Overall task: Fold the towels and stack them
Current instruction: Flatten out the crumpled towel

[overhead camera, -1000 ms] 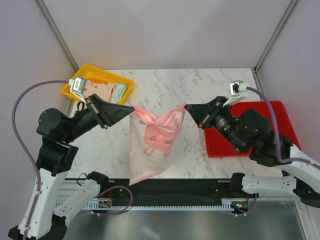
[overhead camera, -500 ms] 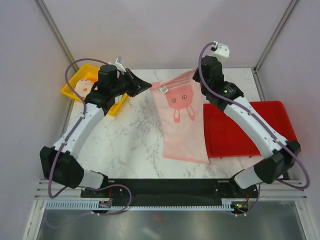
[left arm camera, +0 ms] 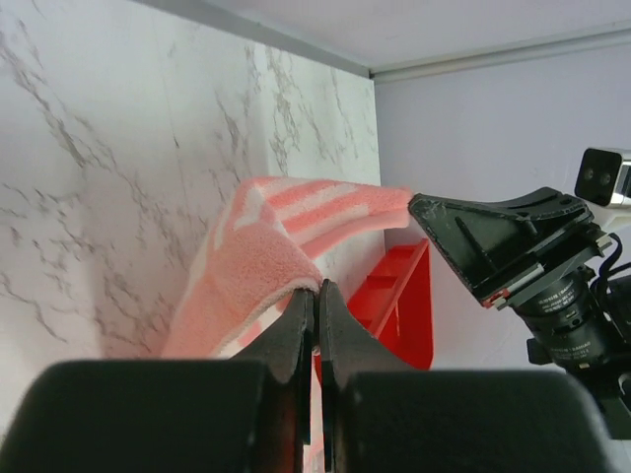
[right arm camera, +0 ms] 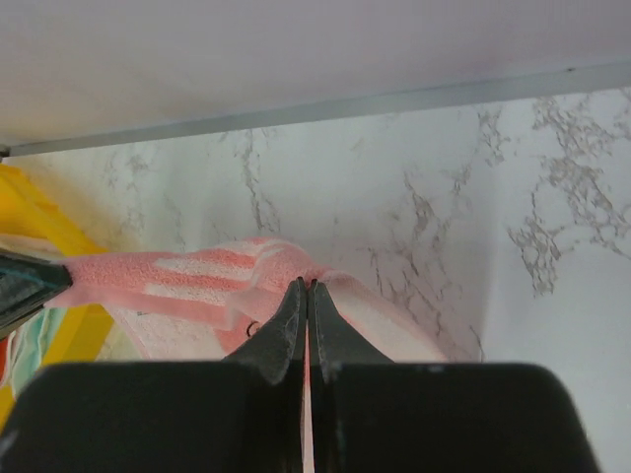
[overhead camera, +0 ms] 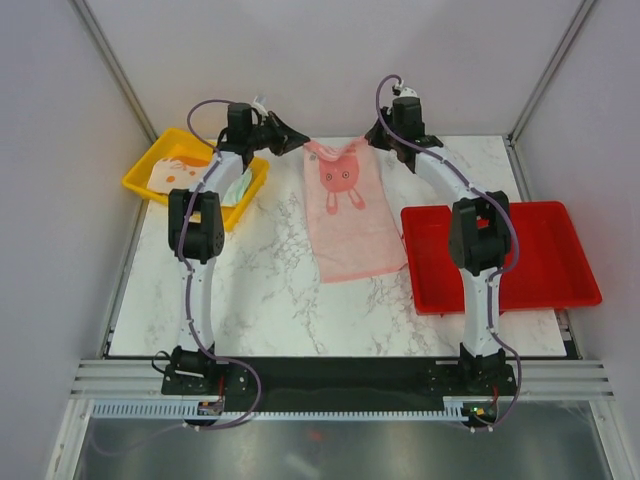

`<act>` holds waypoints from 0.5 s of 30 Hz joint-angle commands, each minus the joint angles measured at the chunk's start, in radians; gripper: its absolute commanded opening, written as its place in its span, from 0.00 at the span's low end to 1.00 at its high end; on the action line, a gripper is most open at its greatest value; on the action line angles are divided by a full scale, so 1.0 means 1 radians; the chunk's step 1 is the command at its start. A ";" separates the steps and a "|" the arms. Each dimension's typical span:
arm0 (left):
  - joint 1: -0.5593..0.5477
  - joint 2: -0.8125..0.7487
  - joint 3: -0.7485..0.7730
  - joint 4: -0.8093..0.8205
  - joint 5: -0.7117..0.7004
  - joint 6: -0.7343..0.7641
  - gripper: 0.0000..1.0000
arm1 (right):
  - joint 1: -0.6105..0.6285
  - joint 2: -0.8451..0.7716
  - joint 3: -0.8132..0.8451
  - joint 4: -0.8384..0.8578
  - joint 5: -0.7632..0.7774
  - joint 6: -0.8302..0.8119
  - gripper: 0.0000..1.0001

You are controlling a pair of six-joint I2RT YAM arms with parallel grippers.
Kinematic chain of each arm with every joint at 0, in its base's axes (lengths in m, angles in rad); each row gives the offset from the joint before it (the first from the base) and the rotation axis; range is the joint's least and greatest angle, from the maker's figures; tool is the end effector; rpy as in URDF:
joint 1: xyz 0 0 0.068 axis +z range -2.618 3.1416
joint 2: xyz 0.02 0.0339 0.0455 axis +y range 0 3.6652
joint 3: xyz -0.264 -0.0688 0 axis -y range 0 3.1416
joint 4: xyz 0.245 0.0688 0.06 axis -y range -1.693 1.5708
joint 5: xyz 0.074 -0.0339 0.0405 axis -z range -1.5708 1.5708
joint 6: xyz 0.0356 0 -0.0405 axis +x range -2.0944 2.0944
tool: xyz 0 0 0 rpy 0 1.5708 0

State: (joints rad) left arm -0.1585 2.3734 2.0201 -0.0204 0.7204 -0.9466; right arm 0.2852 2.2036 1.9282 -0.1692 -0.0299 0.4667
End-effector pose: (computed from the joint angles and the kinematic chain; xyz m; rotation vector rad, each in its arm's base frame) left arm 0.5436 -0.1107 0.2317 -0.3018 2.1016 -1.3953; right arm 0.5056 0.1493 0.2704 0.1667 2.0454 0.5042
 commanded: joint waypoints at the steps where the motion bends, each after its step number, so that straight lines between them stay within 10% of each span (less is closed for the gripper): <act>1: 0.039 0.044 0.117 0.178 0.129 -0.061 0.02 | -0.018 0.030 0.106 0.149 -0.169 -0.019 0.00; 15: 0.119 0.055 0.183 0.016 0.134 0.089 0.02 | -0.037 0.080 0.111 0.313 -0.332 0.076 0.00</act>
State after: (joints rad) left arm -0.0689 2.4355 2.1071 -0.0208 0.8150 -0.8986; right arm 0.2428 2.2662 2.0201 0.0177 -0.3199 0.4870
